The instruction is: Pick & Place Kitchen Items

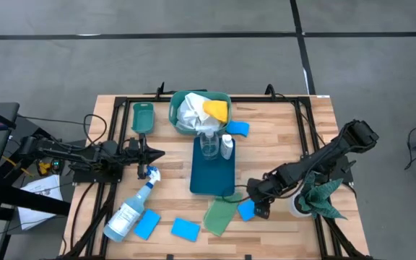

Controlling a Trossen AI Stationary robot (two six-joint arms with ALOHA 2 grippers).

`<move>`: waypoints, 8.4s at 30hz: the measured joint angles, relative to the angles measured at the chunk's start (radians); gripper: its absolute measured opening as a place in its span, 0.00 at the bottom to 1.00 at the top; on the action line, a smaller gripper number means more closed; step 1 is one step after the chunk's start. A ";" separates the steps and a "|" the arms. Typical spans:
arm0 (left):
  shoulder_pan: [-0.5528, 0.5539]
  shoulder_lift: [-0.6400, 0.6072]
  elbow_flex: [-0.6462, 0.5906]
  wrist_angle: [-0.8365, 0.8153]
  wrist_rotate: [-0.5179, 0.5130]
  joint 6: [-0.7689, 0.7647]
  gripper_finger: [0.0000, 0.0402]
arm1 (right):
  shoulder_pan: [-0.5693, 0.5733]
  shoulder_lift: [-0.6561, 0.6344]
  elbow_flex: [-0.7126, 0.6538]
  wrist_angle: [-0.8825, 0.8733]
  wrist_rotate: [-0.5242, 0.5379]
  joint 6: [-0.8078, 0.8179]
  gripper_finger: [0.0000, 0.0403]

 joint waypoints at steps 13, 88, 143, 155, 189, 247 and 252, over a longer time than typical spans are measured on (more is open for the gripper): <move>0.000 0.000 0.000 0.009 0.000 0.000 0.00 | 0.001 0.000 -0.033 -0.005 -0.001 0.287 0.50; 0.000 0.000 0.000 0.017 0.000 0.000 0.00 | 0.073 -0.200 -0.099 0.188 0.125 0.355 0.00; -0.002 0.615 0.587 0.734 0.333 -0.430 0.23 | -0.203 -0.332 0.525 -0.109 0.659 -0.289 0.00; -0.035 0.888 1.010 0.281 0.236 -0.280 0.61 | -0.224 -0.332 0.538 -0.111 0.699 -0.313 0.00; -0.060 1.049 1.138 0.003 -0.088 -0.397 0.51 | -0.256 -0.286 0.535 -0.121 0.731 -0.338 0.00; -0.001 0.498 1.000 -0.974 -0.819 -1.013 0.00 | -0.175 -0.324 0.537 0.032 0.685 -0.397 0.45; 0.172 0.405 0.914 -0.677 -0.622 -0.772 0.00 | -0.179 -0.324 0.537 0.038 0.683 -0.408 0.45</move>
